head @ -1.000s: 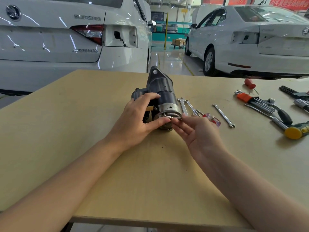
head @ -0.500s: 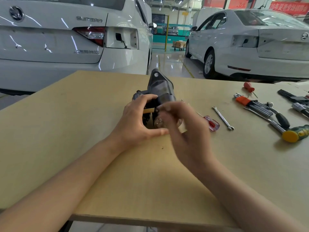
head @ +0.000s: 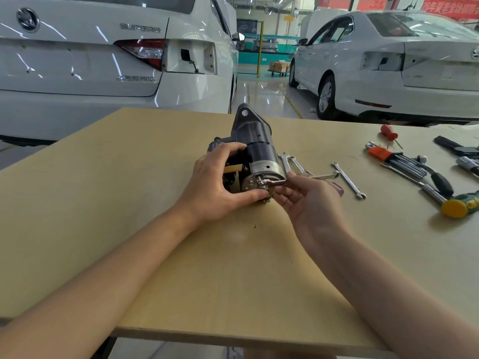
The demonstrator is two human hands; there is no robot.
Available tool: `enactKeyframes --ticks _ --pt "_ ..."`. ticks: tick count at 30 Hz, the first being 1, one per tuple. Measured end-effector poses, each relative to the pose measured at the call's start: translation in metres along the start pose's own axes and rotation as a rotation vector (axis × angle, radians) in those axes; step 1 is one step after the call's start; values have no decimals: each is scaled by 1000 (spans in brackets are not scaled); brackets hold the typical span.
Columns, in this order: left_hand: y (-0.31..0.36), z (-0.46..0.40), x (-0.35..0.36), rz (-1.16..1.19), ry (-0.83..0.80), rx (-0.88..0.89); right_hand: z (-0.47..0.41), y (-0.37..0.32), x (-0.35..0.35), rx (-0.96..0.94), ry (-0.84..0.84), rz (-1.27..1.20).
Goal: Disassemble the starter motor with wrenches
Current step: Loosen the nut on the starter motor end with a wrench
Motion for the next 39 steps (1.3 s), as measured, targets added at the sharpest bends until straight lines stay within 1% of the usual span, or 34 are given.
enactKeyframes --ticks 4,9,10,11,12,13,14,15,16,17,18,19,21,22,23,24,25,27,29,31,32,34,39 --pt "0 -1 0 2 17 16 0 2 -2 28 31 -8" --pt "1 -1 2 -4 20 44 3 1 -2 113 65 -79" --pt "2 0 3 -6 17 47 4 0 -2 101 62 -71" --pt "2 0 3 -7 16 49 5 -3 -1 51 42 -36" --pt "2 0 3 -11 16 50 5 -6 0 -43 5 40" --pt "2 -1 3 -14 17 47 7 -10 3 -189 -50 167" --pt "2 -1 3 -16 16 43 10 -15 6 -396 -124 353" --pt "2 -1 3 -11 13 41 15 -19 12 -642 -222 565" --pt "2 -1 3 -1 7 40 21 -19 19 -876 -347 764" --pt "3 -1 3 10 0 39 28 -15 25 -1063 -486 921" --pt "3 -1 3 17 -1 38 32 -9 30 -1182 -607 1048" --pt "2 -2 2 15 6 39 35 -3 33 -1238 -687 1156" --pt "1 -3 1 -6 21 38 37 2 35 -1263 -752 1268" --pt "1 -3 1 -9 16 40 37 1 34 -1255 -768 1245" --pt "1 -3 1 -5 6 41 37 -2 32 -1227 -767 1170" --pt "0 -2 2 -1 -4 37 36 -6 31 -1173 -727 1060" --pt "0 -2 1 2 -11 30 35 -11 29 -1091 -640 936" --pt "0 -1 2 -6 -15 22 26 -17 23 -842 -400 673" --pt "1 0 2 -20 -15 16 14 -18 14 -531 -188 413" --pt "1 0 2 -15 -12 15 4 -13 3 -223 -51 211" --pt "2 0 1 -12 -9 15 1 -11 -1 -119 -12 148" --pt "2 0 1 -10 -2 20 -2 -5 -4 -9 24 62" --pt "3 0 1 -18 15 38 1 1 -1 45 22 -36"
Point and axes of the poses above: each hand's wrist, its own z-axis away from the middle knuckle, its own x-axis out of the palm, y = z × x, the point moved 3 cm from there along -z, towards the middle knuckle, and after that the axes turned 11 degrees about -x, right-handed, at the moved point
